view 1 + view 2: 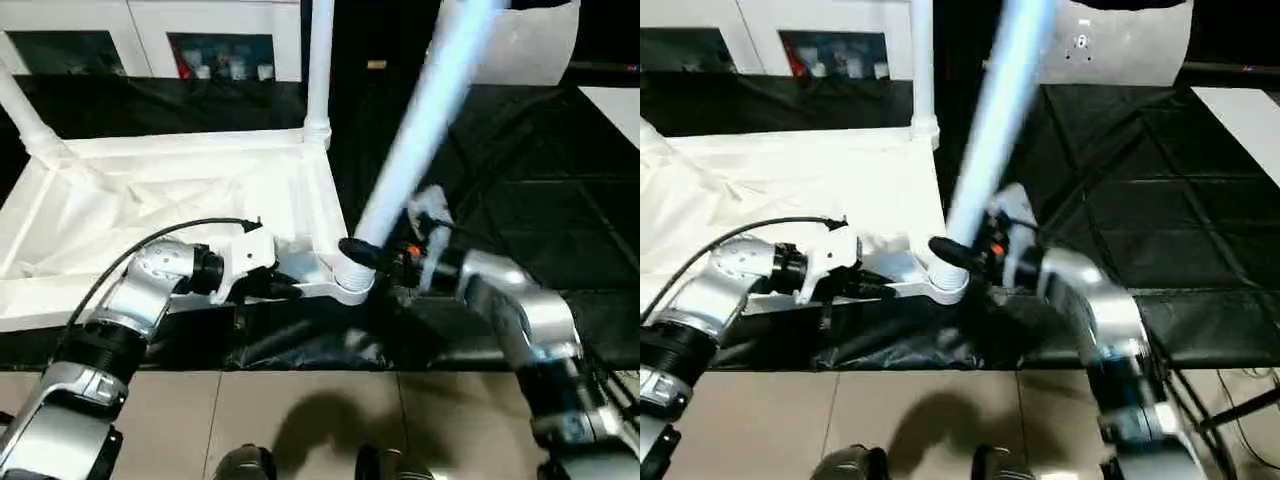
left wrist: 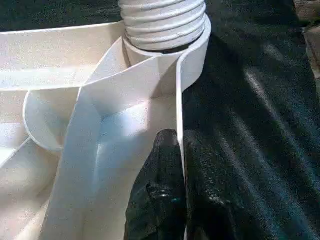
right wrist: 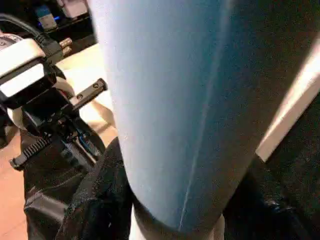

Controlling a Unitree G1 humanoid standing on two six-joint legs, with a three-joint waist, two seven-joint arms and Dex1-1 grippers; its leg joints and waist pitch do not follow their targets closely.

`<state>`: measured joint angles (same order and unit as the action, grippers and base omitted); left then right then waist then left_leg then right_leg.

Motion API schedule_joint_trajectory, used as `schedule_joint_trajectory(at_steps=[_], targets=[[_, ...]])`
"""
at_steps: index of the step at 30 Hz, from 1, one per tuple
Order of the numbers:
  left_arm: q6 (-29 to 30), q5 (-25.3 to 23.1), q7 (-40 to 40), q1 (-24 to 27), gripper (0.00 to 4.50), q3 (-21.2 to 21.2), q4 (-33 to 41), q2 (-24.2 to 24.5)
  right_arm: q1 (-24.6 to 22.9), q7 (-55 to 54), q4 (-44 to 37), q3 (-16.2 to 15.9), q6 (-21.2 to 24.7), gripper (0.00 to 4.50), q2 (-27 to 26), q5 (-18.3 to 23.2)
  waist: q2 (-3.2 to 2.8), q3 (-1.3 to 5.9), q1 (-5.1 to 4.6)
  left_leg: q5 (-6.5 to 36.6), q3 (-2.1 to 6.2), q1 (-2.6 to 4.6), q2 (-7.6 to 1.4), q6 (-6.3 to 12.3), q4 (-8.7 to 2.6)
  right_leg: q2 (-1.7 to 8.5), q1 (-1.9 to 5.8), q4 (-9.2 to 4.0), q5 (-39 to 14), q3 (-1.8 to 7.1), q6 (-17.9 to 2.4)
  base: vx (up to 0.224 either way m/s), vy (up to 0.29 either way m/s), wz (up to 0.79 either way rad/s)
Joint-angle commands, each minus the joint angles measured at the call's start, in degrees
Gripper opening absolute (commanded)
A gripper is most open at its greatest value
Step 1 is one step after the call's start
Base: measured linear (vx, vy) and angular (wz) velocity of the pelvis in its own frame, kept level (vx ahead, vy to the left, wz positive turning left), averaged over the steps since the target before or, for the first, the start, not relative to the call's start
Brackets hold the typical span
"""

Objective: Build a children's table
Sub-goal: Insert table leg to table base

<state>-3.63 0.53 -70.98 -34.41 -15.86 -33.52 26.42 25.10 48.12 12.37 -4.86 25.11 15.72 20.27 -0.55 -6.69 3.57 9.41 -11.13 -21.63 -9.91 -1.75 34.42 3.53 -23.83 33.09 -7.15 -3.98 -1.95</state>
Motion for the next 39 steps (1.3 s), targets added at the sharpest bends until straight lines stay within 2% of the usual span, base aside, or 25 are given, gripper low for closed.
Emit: schedule_joint_trajectory(at_steps=[1,2,4,6,10,14,17,18,21,22,23,24,25,26,27,28,29,31,32,33,34,35,38,39], targets=[[-0.27,2.59,-0.06,0.28,0.0,1.14,2.07,-1.16,-3.03,-0.87,0.94,-1.69,0.55,1.9,0.61,-2.71,0.16,4.76,-0.17,15.7,1.79,1.57,-3.0,1.01,-4.17,5.09,2.59,-4.76,-29.2,2.65,-7.28,0.0,0.0,0.0],[-0.29,2.57,-0.01,0.33,0.0,1.18,2.03,-1.2,-3.68,-1.0,0.61,-2.56,-0.35,1.9,1.11,-3.91,-0.01,4.73,-0.2,16.4,1.82,1.67,-2.94,0.89,-4.18,5.07,2.48,-4.96,-30.5,2.56,-6.85,0.0,0.0,0.0],[-0.29,2.54,0.01,0.39,0.0,1.21,1.99,-1.24,-4.33,-1.11,0.48,-3.99,-1.69,1.9,1.92,-5.79,0.04,4.57,-0.27,17.54,1.89,1.92,-2.84,0.69,-4.19,5.07,2.32,-5.3,-33.01,2.45,-6.05,0.0,0.0,0.0],[-0.22,2.46,0.05,0.48,0.0,1.28,1.99,-1.33,-5.11,-0.88,0.72,-6.74,-3.98,1.9,3.25,-8.49,-0.08,4.4,-0.44,19.42,1.98,2.32,-2.73,0.31,-4.13,5.07,2.12,-5.85,-36.21,2.24,-4.94,0.0,0.0,0.0],[-0.52,1.85,0.01,0.52,0.0,0.9,1.85,-1.16,-4.77,-0.64,1.47,-8.62,-5.37,1.9,3.57,-10.35,-0.05,4.37,-0.72,21.27,2.23,2.63,-2.67,0.02,-4.17,5.1,2.05,-6.19,-38.56,2.06,-3.95,0.0,0.0,0.0],[-0.93,1.15,-0.46,0.49,0.0,0.35,2.05,-0.71,-2.92,0.33,3.62,-10.77,-6.92,1.89,3.7,-12.22,0.02,4.36,-1.11,22.1,2.42,2.5,-2.66,0.11,-4.21,5.06,2.14,-6.14,-38.49,1.88,-4.01,0.0,0.0,0.0],[-0.83,1.13,-0.97,0.44,0.0,0.23,2.5,-0.43,-1.9,2.0,4.86,-12.21,-7.57,1.89,4.25,-12.71,0.02,4.09,-1.36,23.49,2.47,2.78,-2.68,0.03,-4.26,4.97,1.84,-6.21,-38.45,1.94,-4.03,0.0,0.0,0.0],[-0.9,1.08,-1.33,0.3,0.0,0.11,2.52,-0.29,-1.5,2.96,5.48,-12.8,-7.59,1.89,4.47,-12.82,0.05,4.14,-1.44,23.46,2.5,2.68,-2.75,0.14,-4.34,4.97,1.99,-6.12,-37.65,1.97,-4.27,0.0,0.0,0.0],[-1.16,0.98,-2.74,-0.26,0.0,-0.35,2.63,0.09,-1.52,5.53,6.43,-13.9,-7.33,1.89,4.94,-12.83,0.16,3.57,-1.71,23.86,2.48,2.61,-2.76,0.6,-4.5,4.93,1.82,-6.07,-37.1,2.14,-4.56,0.0,0.0,0.0],[-1.14,1.0,-2.88,-0.27,0.0,-0.39,2.75,0.13,-1.66,5.77,6.41,-14.0,-7.29,1.89,5.02,-12.82,0.03,3.04,-1.74,24.27,2.52,2.52,-2.74,0.62,-4.65,4.88,1.61,-6.19,-37.34,2.15,-4.43,0.0,0.0,0.0],[-1.17,1.02,-3.15,-0.3,0.0,-0.52,3.09,0.22,-2.21,6.32,6.11,-14.31,-7.18,1.89,5.29,-12.77,-0.03,2.9,-1.79,24.73,2.55,2.6,-2.76,0.56,-4.76,4.84,1.57,-6.17,-37.19,2.21,-4.32,0.0,0.0,0.0],[-1.28,0.99,-3.34,-0.62,0.0,-0.58,2.81,0.2,-2.45,6.53,5.96,-14.51,-7.07,1.89,5.36,-12.75,0.12,3.11,-1.79,24.52,2.51,2.69,-2.79,0.63,-4.73,4.87,1.73,-6.07,-36.5,2.28,-4.51,0.0,0.0,0.0],[-1.48,0.95,-3.74,-1.23,0.0,-0.7,2.35,0.18,-3.0,7.01,5.55,-14.93,-6.88,1.89,5.53,-12.72,-0.04,2.79,-1.73,24.59,2.54,2.67,-2.81,0.69,-4.84,4.88,1.6,-6.09,-36.31,2.34,-4.59,0.0,0.0,0.0],[-1.5,0.94,-3.8,-1.31,0.0,-0.72,2.31,0.18,-3.09,7.08,5.49,-14.99,-6.85,1.89,5.56,-12.72,0.03,2.87,-1.71,24.25,2.48,2.62,-2.85,0.76,-4.92,4.78,1.73,-5.94,-35.21,2.43,-4.84,0.0,0.0,0.0],[-2.44,0.63,-3.96,-3.46,0.0,-0.58,-0.07,-0.08,-4.12,7.74,3.67,-15.66,-5.62,1.89,5.55,-12.08,-0.4,2.3,-1.63,24.6,2.54,2.58,-2.84,0.83,-5.15,4.66,1.53,-5.97,-34.59,2.5,-4.95,0.0,0.0,0.0],[-2.58,0.6,-3.95,-3.78,0.0,-0.54,-0.42,-0.11,-4.28,7.77,3.37,-15.77,-5.48,1.89,5.55,-11.99,-0.25,2.4,-1.61,24.73,2.43,2.75,-2.81,0.92,-5.12,4.52,1.51,-6.09,-34.48,2.5,-4.84,0.0,0.0,0.0],[-3.49,0.25,-3.55,-5.65,0.0,-0.26,-2.49,-0.26,-4.99,7.99,1.89,-16.33,-4.72,1.89,5.5,-11.52,-0.43,2.24,-1.5,24.65,2.48,2.67,-2.75,1.02,-5.19,4.57,1.6,-6.0,-33.6,2.54,-5.16,0.0,0.0,0.0],[-4.93,-0.52,-2.63,-8.09,0.0,0.08,-5.25,-0.29,-5.59,8.28,0.48,-16.95,-4.09,1.89,5.38,-11.32,-0.29,2.34,-1.26,24.13,2.5,2.63,-2.82,1.06,-5.22,4.73,1.87,-5.74,-32.5,2.61,-5.65,0.0,0.0,0.0],[-5.14,-0.65,-2.49,-8.49,0.0,0.14,-5.68,-0.3,-5.71,8.35,0.23,-17.02,-4.01,1.89,5.36,-11.33,-0.32,2.36,-1.03,23.66,2.49,2.64,-2.83,1.14,-5.21,4.79,1.95,-5.68,-32.17,2.63,-5.87,0.0,0.0,0.0],[-6.03,-1.3,-1.55,-10.23,0.0,0.39,-7.55,-0.27,-6.02,8.53,-0.59,-17.25,-3.61,1.89,5.17,-11.24,-0.67,2.33,-0.83,23.83,2.57,2.69,-2.9,1.02,-5.22,4.85,1.94,-5.66,-32.27,2.59,-6.06,0.0,0.0,0.0],[-6.03,-1.3,-1.55,-10.23,0.0,0.39,-7.55,-0.27,-6.02,8.53,-0.59,-17.25,-3.61,1.89,5.17,-11.24,-0.54,2.23,-0.85,24.3,2.56,2.75,-2.91,0.92,-5.26,4.78,1.85,-5.83,-32.71,2.53,-5.94,0.0,0.0,0.0],[-6.51,-1.68,-0.9,-11.31,0.0,0.57,-8.68,-0.25,-6.12,8.59,-0.99,-17.38,-3.37,1.89,5.01,-11.16,-0.38,2.22,-0.79,24.25,2.63,2.7,-2.9,0.76,-5.28,4.84,2.01,-5.74,-32.75,2.53,-5.93,0.0,0.0,0.0],[-7.2,-2.15,0.1,-13.43,0.0,1.1,-10.9,-0.15,-6.05,8.5,-1.41,-17.72,-3.0,1.89,4.43,-11.2,-0.51,2.33,-0.71,23.87,2.73,2.58,-2.92,0.59,-5.28,4.95,2.2,-5.63,-32.43,2.47,-6.16,0.0,0.0,0.0],[-8.19,-2.4,0.68,-14.47,0.0,1.27,-12.63,-0.16,-6.02,8.39,-1.76,-17.81,-2.64,1.89,4.2,-11.03,-0.58,2.48,-0.72,23.36,2.74,2.43,-3.01,0.53,-5.29,5.06,2.38,-5.46,-31.28,2.5,-6.81,0.0,0.0,0.0]])
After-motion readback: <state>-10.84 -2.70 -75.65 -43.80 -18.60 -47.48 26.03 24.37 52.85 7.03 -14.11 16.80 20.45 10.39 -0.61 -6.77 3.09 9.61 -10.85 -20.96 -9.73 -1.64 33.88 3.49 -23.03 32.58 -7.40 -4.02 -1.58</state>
